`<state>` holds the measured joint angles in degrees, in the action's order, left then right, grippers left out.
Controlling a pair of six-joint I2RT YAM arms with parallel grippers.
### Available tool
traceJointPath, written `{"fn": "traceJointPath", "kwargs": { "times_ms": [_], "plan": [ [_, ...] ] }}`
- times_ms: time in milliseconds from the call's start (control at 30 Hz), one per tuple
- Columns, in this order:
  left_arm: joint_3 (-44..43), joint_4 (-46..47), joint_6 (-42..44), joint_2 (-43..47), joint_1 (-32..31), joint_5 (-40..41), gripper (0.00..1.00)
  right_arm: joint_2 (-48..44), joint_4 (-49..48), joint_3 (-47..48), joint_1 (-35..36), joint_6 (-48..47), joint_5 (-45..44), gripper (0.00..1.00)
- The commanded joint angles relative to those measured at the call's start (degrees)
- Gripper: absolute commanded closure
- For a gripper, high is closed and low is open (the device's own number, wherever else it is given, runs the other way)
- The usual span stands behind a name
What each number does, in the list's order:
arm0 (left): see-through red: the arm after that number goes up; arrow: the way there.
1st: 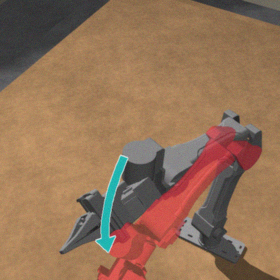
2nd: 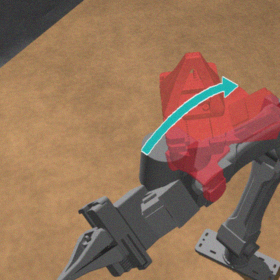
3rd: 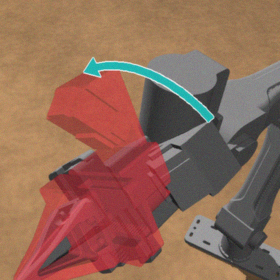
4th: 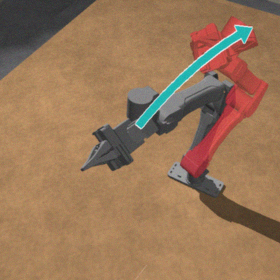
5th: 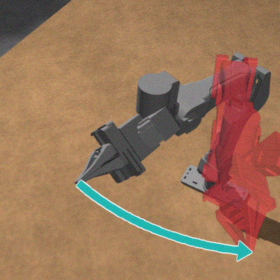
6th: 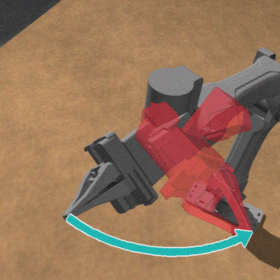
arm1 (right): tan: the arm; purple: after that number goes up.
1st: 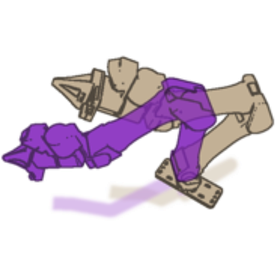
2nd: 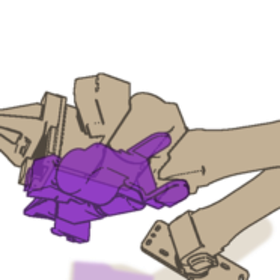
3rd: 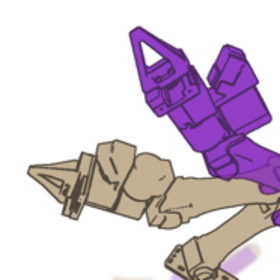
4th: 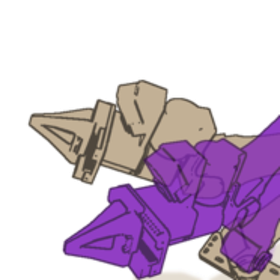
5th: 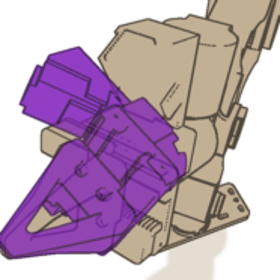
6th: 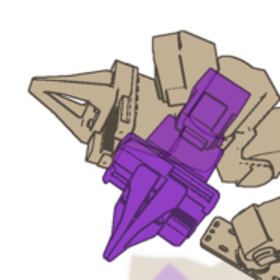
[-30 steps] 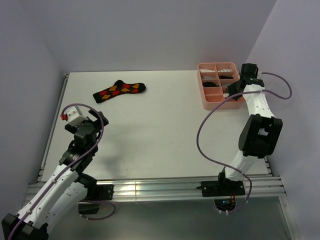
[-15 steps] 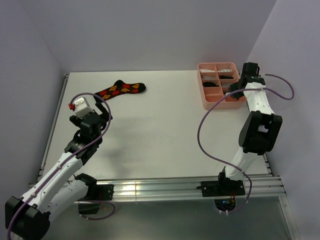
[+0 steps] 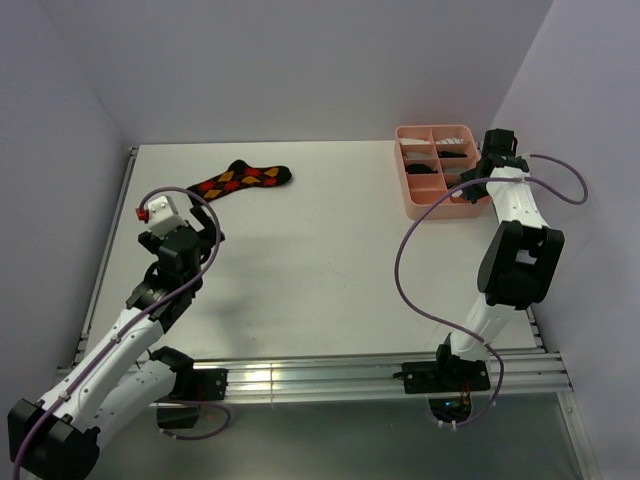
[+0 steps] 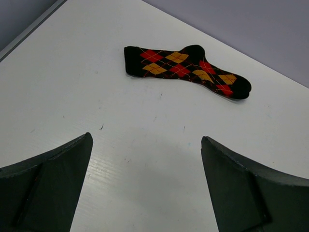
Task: Roll the socks
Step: Place the sock in the storage box.
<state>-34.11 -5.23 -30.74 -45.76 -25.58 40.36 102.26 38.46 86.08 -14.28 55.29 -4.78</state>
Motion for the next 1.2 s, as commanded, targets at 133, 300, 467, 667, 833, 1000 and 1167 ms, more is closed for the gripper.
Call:
{"fn": "traceJointPath", "kwargs": {
  "times_ms": [133,300,467,667,833,1000,1167],
  "plan": [
    [-1.75,-1.44,-0.55,2.43,0.18,0.07,0.01,0.93,-1.46,0.66,-0.48,1.75,-2.51,1.00],
    [-2.19,-2.94,-1.60,2.34,0.18,-0.81,0.01,1.28,-1.28,0.75,-0.48,1.93,-2.78,1.00],
    [-2.63,-3.47,-1.87,1.99,0.18,-0.55,0.00,2.59,-0.58,1.54,-0.57,2.54,-3.13,1.00],
    [-3.07,-4.87,-2.04,2.43,0.18,-0.37,0.01,4.00,-0.75,2.16,-0.48,3.16,-3.83,1.00],
    [-2.37,-4.96,-2.04,2.96,0.18,-0.37,0.01,5.84,-1.01,3.30,-0.48,4.56,-4.54,1.00],
    [-2.72,-4.52,-1.87,1.73,0.18,-0.81,0.01,8.48,-0.84,5.67,-0.48,5.53,-6.56,1.00],
    [-2.98,-4.35,-1.17,0.76,0.18,-0.72,0.01,12.17,-0.14,9.18,-0.57,5.71,-8.14,1.00]
  ]
}}
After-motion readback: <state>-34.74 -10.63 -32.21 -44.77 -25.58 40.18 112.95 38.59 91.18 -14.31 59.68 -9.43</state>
